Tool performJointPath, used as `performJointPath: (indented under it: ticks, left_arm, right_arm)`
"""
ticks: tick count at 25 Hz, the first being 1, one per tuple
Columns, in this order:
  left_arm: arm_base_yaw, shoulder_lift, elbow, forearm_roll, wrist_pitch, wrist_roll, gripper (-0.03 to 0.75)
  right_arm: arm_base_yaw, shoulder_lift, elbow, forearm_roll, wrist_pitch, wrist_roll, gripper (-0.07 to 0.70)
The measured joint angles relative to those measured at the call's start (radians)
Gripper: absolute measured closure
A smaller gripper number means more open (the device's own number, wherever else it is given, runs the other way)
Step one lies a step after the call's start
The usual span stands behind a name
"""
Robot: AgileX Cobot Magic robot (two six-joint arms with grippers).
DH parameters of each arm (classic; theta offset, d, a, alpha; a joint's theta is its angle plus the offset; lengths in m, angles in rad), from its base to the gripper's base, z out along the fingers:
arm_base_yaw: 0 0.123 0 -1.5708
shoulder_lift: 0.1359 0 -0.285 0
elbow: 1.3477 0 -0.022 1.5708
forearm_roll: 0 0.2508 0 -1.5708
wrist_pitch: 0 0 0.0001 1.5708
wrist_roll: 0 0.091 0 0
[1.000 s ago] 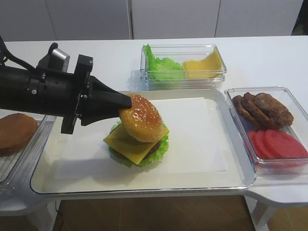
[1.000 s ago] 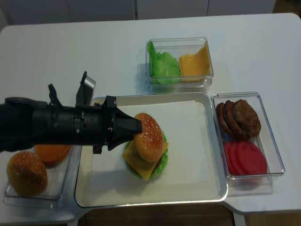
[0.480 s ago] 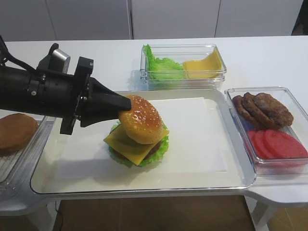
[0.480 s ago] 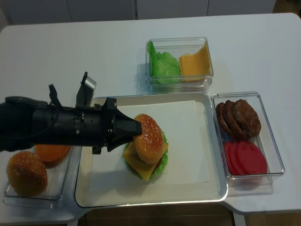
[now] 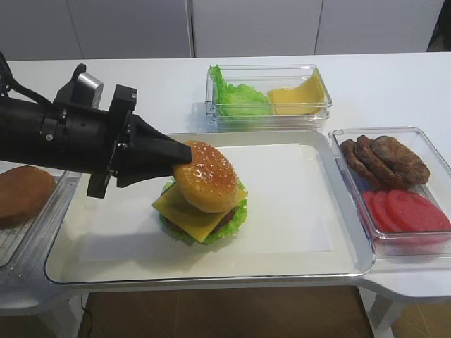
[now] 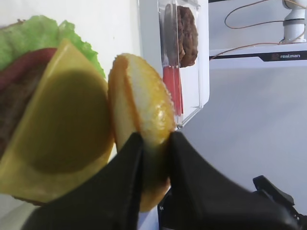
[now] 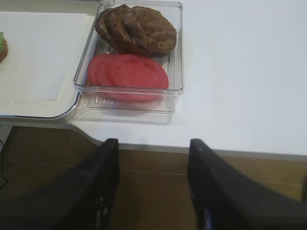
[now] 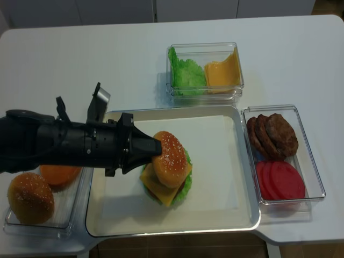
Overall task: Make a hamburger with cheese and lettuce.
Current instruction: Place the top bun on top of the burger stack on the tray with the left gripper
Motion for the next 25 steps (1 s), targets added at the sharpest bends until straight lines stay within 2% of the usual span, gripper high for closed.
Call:
performJointPath:
  ticks: [8, 25]
  left_arm:
    - [0.0, 0.0, -0.001, 0.016, -0.014, 0.0, 0.566]
    - [0.0, 0.0, -0.002, 0.016, -0.035, 0.0, 0.547]
  right_arm:
    - [0.0, 0.0, 0.0, 0.0, 0.0, 0.0, 0.26]
    - [0.0, 0.0, 0.0, 0.0, 0.0, 0.0, 0.26]
